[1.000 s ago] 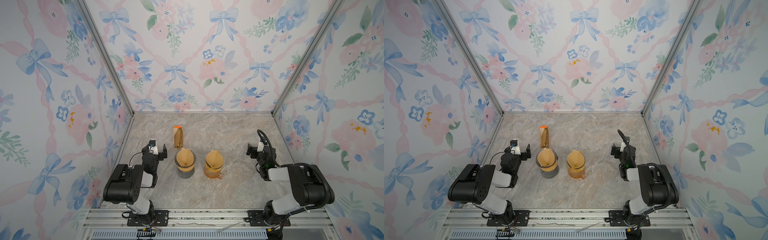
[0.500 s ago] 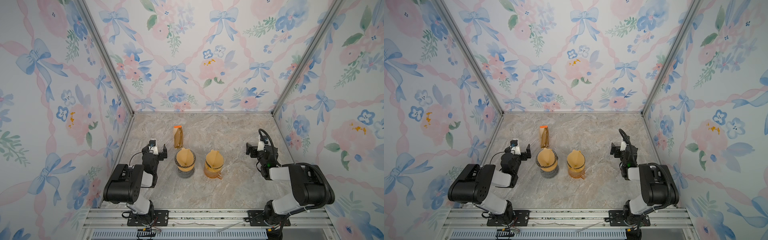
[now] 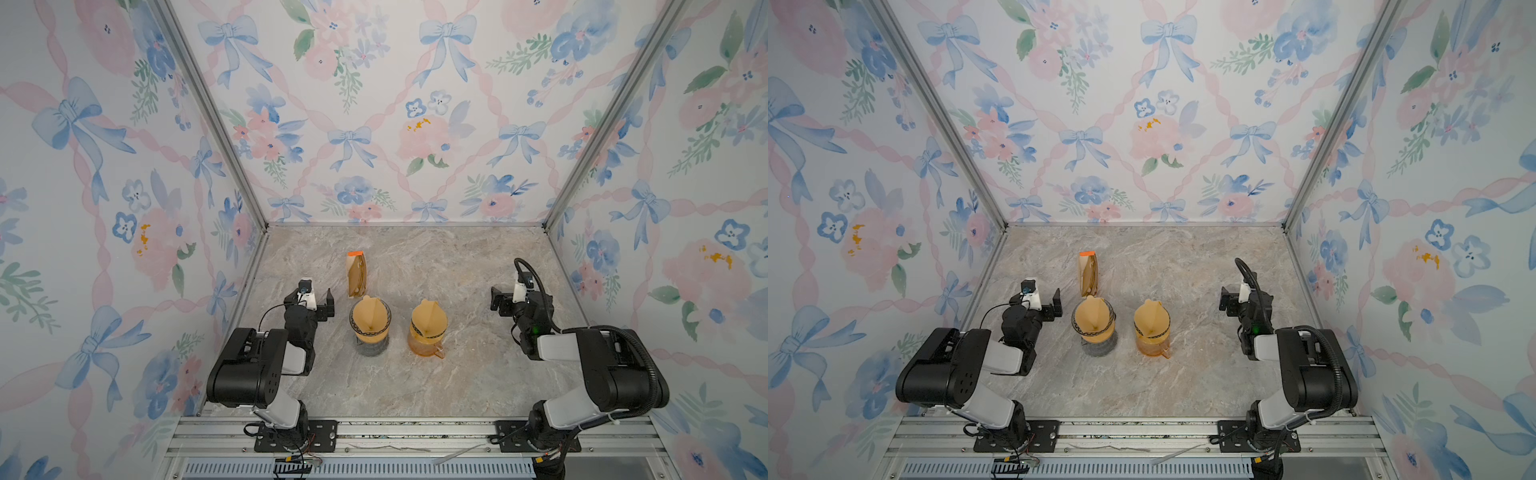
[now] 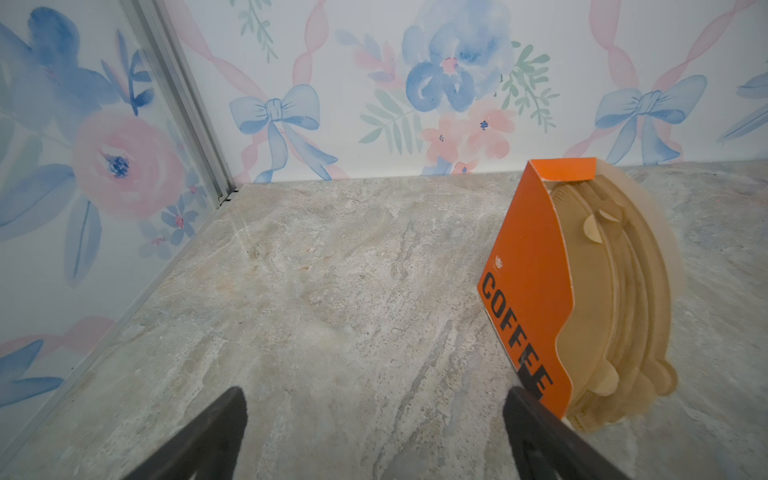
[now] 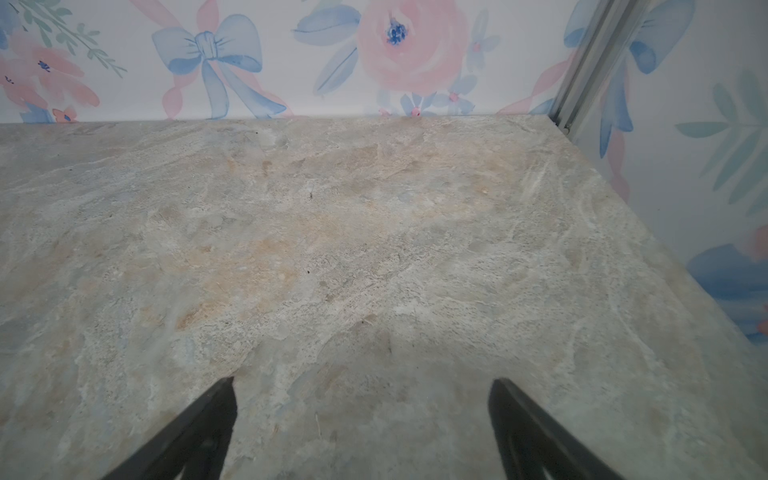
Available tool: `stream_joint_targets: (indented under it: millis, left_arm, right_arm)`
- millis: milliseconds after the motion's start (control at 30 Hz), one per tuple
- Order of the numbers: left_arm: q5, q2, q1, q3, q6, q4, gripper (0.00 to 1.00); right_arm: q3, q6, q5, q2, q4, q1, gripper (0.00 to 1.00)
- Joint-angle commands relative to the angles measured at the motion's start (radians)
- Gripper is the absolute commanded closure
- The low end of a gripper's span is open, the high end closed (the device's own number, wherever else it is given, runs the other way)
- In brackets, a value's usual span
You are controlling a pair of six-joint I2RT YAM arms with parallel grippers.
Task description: Place the coffee filter in the dripper
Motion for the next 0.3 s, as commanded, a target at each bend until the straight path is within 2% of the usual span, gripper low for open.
stream_joint_targets:
  millis: [0,267]
  left_arm:
    - [0.011,0.006,0.005,0.008,0.003,0.003,0.02]
    - [0.007,0.003,0.002,0.008,0.003,0.002,0.02]
  right_arm:
    - [0.020,-0.009,0.013,0.003,0.003,0.006,0.04]
    - [0.021,-0.008,0.013,0.002,0.003,0.006,0.04]
